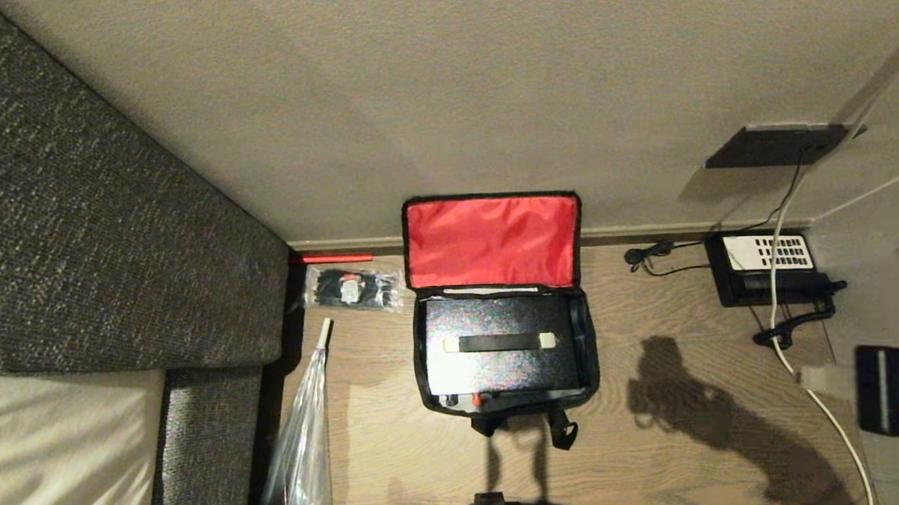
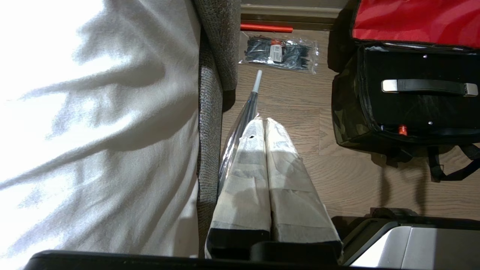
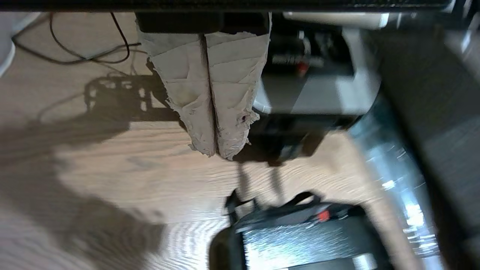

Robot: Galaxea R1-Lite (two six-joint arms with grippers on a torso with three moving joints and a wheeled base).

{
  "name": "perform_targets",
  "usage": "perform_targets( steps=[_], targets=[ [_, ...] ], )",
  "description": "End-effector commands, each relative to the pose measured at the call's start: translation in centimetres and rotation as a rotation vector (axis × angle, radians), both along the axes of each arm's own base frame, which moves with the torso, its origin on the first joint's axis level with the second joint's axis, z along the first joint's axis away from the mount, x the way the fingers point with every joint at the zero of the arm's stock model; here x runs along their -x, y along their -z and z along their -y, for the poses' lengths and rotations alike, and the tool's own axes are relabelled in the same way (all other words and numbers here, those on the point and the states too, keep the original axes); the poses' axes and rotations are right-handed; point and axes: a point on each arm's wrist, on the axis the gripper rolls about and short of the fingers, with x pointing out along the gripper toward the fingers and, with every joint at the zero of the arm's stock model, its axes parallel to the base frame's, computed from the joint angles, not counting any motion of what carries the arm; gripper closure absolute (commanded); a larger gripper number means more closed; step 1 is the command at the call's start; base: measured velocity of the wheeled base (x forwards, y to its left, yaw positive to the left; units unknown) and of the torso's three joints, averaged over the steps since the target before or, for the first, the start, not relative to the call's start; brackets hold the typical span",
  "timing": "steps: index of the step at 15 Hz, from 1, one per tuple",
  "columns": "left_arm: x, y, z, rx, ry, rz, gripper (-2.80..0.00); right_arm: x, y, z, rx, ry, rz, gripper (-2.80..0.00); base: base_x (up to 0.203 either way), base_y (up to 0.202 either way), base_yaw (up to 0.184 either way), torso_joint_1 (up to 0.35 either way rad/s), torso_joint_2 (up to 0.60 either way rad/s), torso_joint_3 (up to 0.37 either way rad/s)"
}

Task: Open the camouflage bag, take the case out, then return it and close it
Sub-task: Close the top of the storage box

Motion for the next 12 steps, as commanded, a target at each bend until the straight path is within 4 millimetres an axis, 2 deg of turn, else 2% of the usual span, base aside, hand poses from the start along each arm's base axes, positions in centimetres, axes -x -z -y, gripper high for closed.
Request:
perform_targets(
  steps=[1, 4, 6, 7, 9, 12],
  targets=[
    [0.0, 0.0, 0.0, 0.000, -0.001, 0.001, 0.00, -6.0, 4.0, -3.4, 0.084, 0.048, -0.146, 0.00, 0.000, 0.000, 0.000, 0.000, 0.00, 0.000],
    [0.0, 0.0, 0.0, 0.000, 0.000, 0.001, 0.00, -11.4, 6.7, -6.4, 0.066, 0.066, -0.057, 0.00, 0.000, 0.000, 0.000, 0.000, 0.00, 0.000],
    [0.0, 0.0, 0.0, 0.000, 0.000, 0.001, 0.00, -14.9, 7.5, -7.0, 0.048, 0.089, 0.025, 0.00, 0.000, 0.000, 0.000, 0.000, 0.00, 0.000],
    [0.0, 0.0, 0.0, 0.000, 0.000, 0.001, 0.00, -17.1, 7.7, -7.0, -0.014, 0.111, 0.104, 0.00, 0.000, 0.000, 0.000, 0.000, 0.00, 0.000],
    [0.0, 0.0, 0.0, 0.000, 0.000, 0.001, 0.00, -20.9, 8.6, -5.4, -0.158, 0.088, 0.210, 0.00, 0.000, 0.000, 0.000, 0.000, 0.00, 0.000],
    [0.0, 0.0, 0.0, 0.000, 0.000, 0.001, 0.00, -25.2, 9.9, -3.8, -0.257, 0.028, 0.300, 0.00, 0.000, 0.000, 0.000, 0.000, 0.00, 0.000]
  ],
)
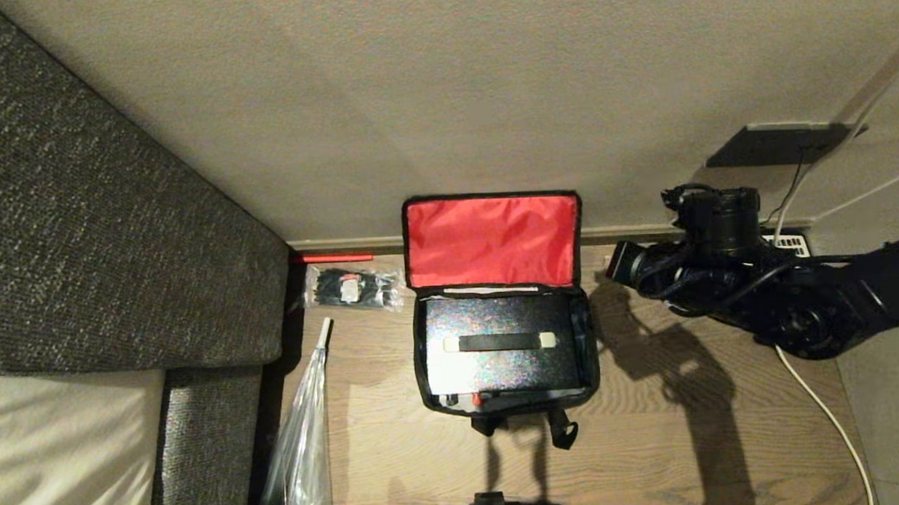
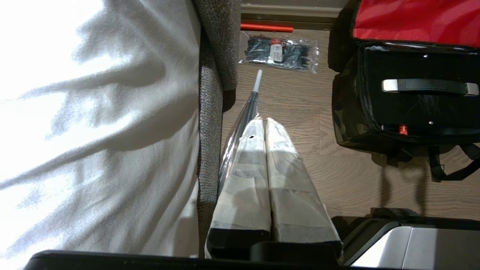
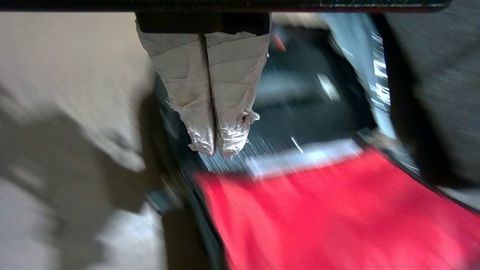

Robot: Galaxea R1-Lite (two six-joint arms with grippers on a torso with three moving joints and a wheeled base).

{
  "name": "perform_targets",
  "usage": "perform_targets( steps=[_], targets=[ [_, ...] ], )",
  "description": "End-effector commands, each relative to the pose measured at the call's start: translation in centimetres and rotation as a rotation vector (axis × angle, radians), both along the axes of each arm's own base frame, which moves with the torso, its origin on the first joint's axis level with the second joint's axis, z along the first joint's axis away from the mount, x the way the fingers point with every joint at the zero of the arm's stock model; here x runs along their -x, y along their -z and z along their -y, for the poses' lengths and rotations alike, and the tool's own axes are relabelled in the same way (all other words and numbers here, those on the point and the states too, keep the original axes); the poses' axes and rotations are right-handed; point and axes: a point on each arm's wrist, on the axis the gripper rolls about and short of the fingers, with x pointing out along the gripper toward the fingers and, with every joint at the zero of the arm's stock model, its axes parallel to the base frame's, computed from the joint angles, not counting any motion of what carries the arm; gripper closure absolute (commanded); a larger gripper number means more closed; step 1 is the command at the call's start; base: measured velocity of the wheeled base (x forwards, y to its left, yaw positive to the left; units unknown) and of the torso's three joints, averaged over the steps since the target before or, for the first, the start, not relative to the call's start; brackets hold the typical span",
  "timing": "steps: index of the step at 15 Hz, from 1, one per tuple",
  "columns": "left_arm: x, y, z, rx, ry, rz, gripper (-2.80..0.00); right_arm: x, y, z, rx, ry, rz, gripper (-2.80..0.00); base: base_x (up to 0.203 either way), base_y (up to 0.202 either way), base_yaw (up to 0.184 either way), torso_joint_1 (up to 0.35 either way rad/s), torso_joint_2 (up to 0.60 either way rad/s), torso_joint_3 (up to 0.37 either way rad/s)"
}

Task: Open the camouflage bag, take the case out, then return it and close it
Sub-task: Close the top of the storage box

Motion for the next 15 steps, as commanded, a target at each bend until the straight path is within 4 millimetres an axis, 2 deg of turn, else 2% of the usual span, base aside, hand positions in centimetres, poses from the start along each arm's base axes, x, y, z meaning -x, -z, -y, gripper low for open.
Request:
perform_targets(
  steps=[1, 2, 3, 9, 15],
  targets=[
    [0.0, 0.0, 0.0, 0.000, -0.001, 0.000, 0.00, -4.3, 2.2, 0.8, -0.036, 0.001, 0.051, 0.00, 0.000, 0.000, 0.000, 0.000, 0.00, 0.000],
    [0.0, 0.0, 0.0, 0.001, 0.000, 0.000, 0.00, -5.5, 2.0, 0.8, -0.047, -0.004, 0.082, -2.07, 0.000, 0.000, 0.000, 0.000, 0.00, 0.000],
    [0.0, 0.0, 0.0, 0.001, -0.001, 0.000, 0.00, -6.3, 2.3, 0.8, -0.055, -0.024, 0.089, -2.80, 0.000, 0.000, 0.000, 0.000, 0.00, 0.000],
    [0.0, 0.0, 0.0, 0.001, 0.000, 0.000, 0.00, -8.3, 4.7, 1.0, -0.074, -0.120, 0.140, -2.80, 0.000, 0.000, 0.000, 0.000, 0.00, 0.000],
    [0.0, 0.0, 0.0, 0.001, 0.000, 0.000, 0.00, -10.9, 5.0, 1.2, -0.105, -0.120, 0.341, -2.80, 0.000, 0.000, 0.000, 0.000, 0.00, 0.000]
  ],
)
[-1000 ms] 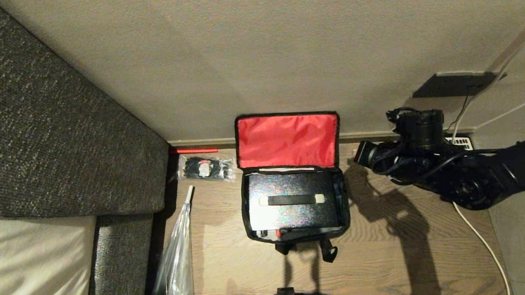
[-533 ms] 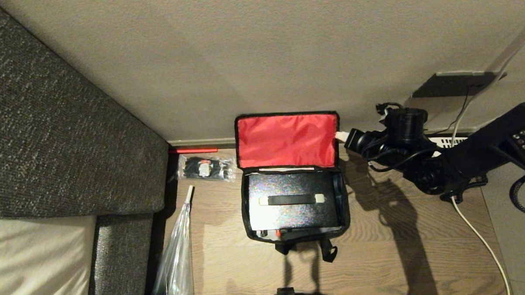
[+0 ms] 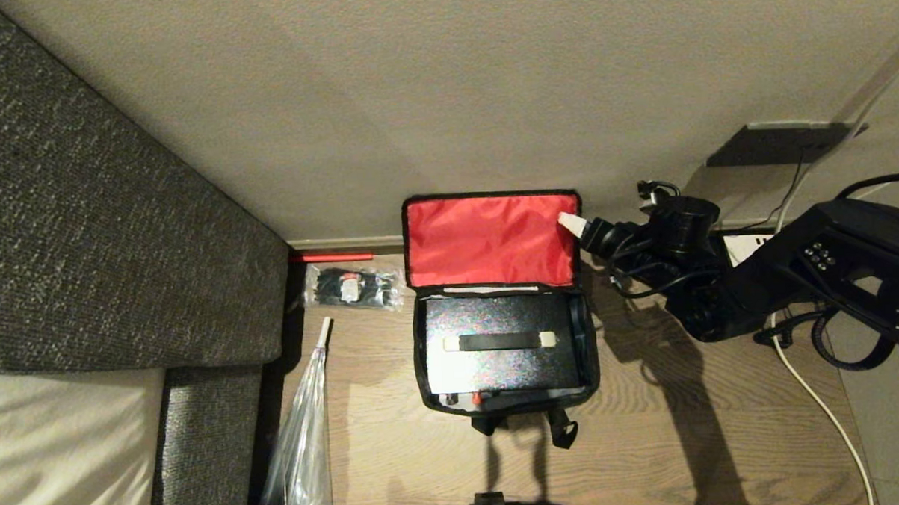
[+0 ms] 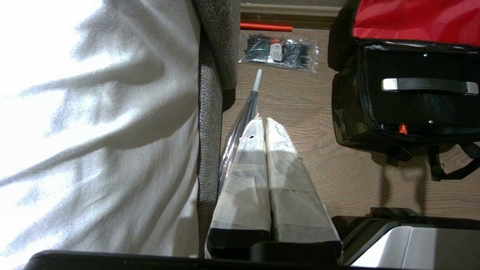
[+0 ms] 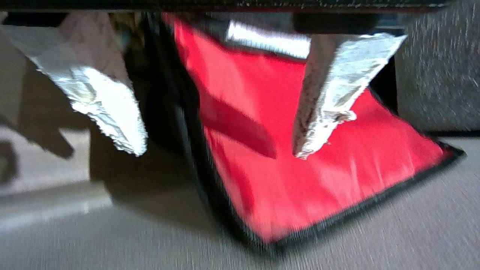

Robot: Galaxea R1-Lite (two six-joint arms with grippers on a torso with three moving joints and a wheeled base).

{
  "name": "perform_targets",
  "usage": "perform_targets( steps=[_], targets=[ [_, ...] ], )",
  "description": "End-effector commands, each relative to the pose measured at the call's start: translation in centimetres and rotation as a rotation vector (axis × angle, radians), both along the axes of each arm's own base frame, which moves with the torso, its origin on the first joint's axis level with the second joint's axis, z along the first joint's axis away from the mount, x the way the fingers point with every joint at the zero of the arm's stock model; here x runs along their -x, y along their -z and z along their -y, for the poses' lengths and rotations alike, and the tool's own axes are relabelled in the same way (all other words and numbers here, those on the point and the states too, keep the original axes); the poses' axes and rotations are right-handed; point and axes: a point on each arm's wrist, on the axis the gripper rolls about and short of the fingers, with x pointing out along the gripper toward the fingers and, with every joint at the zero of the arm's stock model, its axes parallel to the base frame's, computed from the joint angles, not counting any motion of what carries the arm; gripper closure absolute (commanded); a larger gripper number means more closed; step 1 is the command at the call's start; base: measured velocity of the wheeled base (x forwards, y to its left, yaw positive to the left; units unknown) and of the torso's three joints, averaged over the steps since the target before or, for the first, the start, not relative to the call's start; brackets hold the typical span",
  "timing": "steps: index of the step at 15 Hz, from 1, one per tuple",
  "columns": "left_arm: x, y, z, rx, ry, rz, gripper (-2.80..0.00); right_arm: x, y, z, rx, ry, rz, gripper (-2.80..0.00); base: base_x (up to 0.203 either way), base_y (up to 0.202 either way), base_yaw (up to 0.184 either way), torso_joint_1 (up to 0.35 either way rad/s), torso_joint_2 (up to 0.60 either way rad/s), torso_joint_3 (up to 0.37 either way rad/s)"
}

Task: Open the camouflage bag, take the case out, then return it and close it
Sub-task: Close the top of the storage box

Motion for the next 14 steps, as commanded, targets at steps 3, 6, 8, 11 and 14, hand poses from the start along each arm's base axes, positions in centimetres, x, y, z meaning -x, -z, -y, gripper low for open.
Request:
perform_targets(
  steps=[3, 6, 8, 11, 14],
  targets=[
    [0.0, 0.0, 0.0, 0.001, 0.000, 0.001, 0.00, -1.6, 1.5, 0.1, -0.004, 0.002, 0.024, -2.80, 0.000, 0.000, 0.000, 0.000, 0.00, 0.000],
    [0.0, 0.0, 0.0, 0.001, 0.000, 0.001, 0.00, -2.1, 1.5, 0.2, -0.010, 0.005, 0.036, -2.80, 0.000, 0.000, 0.000, 0.000, 0.00, 0.000],
    [0.0, 0.0, 0.0, 0.001, -0.001, 0.001, 0.00, -2.2, 1.5, 0.2, -0.011, 0.002, 0.038, 0.00, 0.000, 0.000, 0.000, 0.000, 0.00, 0.000],
    [0.0, 0.0, 0.0, 0.001, -0.002, 0.001, 0.00, -2.4, 1.3, 0.1, -0.008, -0.025, 0.050, 0.00, 0.000, 0.000, 0.000, 0.000, 0.00, 0.000],
    [0.0, 0.0, 0.0, 0.001, 0.000, -0.001, 0.00, -2.2, 1.0, 0.1, -0.007, -0.027, 0.051, 0.00, 0.000, 0.000, 0.000, 0.000, 0.00, 0.000]
  ],
)
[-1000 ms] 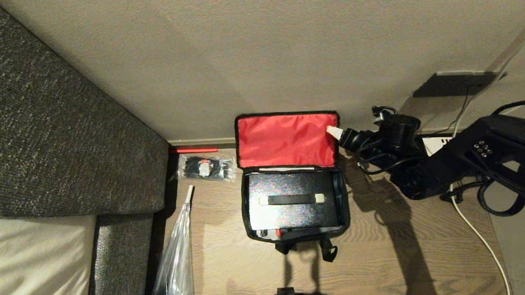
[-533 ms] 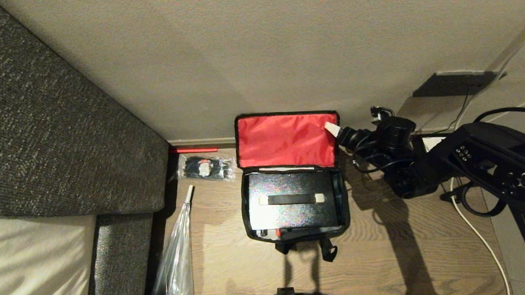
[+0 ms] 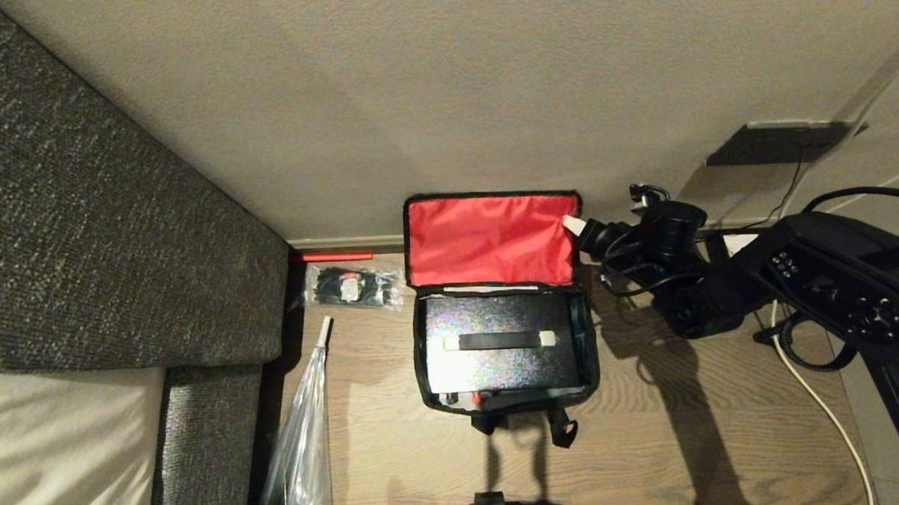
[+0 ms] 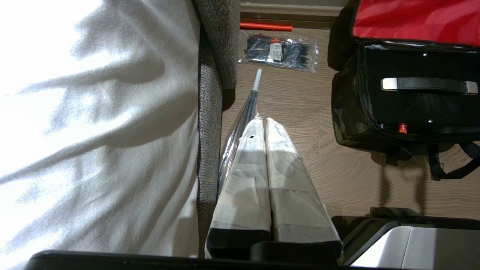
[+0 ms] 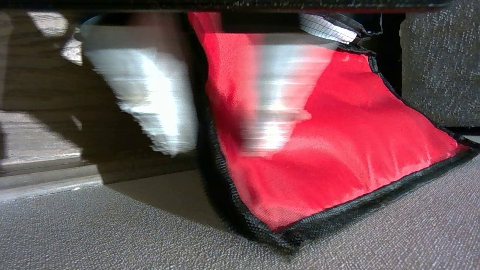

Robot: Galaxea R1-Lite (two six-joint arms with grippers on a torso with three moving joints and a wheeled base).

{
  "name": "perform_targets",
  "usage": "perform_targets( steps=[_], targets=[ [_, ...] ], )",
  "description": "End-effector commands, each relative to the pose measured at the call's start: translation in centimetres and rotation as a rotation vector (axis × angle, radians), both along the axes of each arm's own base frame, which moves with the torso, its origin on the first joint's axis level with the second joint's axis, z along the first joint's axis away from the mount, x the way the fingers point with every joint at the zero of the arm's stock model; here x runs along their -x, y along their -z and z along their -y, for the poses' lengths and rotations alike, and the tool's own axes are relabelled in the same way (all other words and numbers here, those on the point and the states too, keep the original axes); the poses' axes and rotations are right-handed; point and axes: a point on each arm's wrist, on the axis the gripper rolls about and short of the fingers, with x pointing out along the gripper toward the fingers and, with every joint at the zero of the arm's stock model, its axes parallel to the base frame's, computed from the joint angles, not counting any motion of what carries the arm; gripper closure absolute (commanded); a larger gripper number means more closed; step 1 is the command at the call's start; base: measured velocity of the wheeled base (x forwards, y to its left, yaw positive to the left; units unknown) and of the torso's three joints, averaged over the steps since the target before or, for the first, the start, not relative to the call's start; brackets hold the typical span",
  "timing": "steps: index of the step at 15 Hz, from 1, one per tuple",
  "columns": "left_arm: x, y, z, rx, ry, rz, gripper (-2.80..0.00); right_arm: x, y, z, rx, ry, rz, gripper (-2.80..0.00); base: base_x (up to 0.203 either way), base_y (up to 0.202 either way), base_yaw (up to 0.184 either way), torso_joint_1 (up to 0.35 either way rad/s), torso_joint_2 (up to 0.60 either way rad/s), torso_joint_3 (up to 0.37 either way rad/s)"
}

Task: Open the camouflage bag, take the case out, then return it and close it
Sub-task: Close the top of the storage box

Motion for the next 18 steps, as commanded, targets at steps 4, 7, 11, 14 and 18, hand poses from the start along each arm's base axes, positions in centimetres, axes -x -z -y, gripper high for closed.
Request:
perform_targets(
  steps=[4, 7, 11, 14, 18],
  targets=[
    [0.0, 0.0, 0.0, 0.001, -0.003, 0.001, 0.00, 1.5, -1.7, 0.3, -0.003, -0.003, 0.003, 0.00, 0.000, 0.000, 0.000, 0.000, 0.00, 0.000],
    [0.0, 0.0, 0.0, 0.001, -0.001, 0.001, 0.00, 3.1, -2.6, 0.5, 0.010, -0.022, -0.002, 0.00, 0.000, 0.000, 0.000, 0.000, 0.00, 0.000],
    [0.0, 0.0, 0.0, 0.001, -0.001, 0.001, 0.00, 5.6, -2.7, 0.9, 0.073, -0.060, -0.029, 0.00, 0.000, 0.000, 0.000, 0.000, 0.00, 0.000],
    [0.0, 0.0, 0.0, 0.001, -0.001, 0.001, 0.00, 8.1, -1.6, 1.1, 0.168, -0.094, -0.070, 0.00, 0.000, 0.000, 0.000, 0.000, 0.00, 0.000],
    [0.0, 0.0, 0.0, 0.001, -0.001, 0.001, 0.00, 10.0, -1.7, 1.2, 0.222, -0.133, -0.056, 0.00, 0.000, 0.000, 0.000, 0.000, 0.00, 0.000]
  ],
)
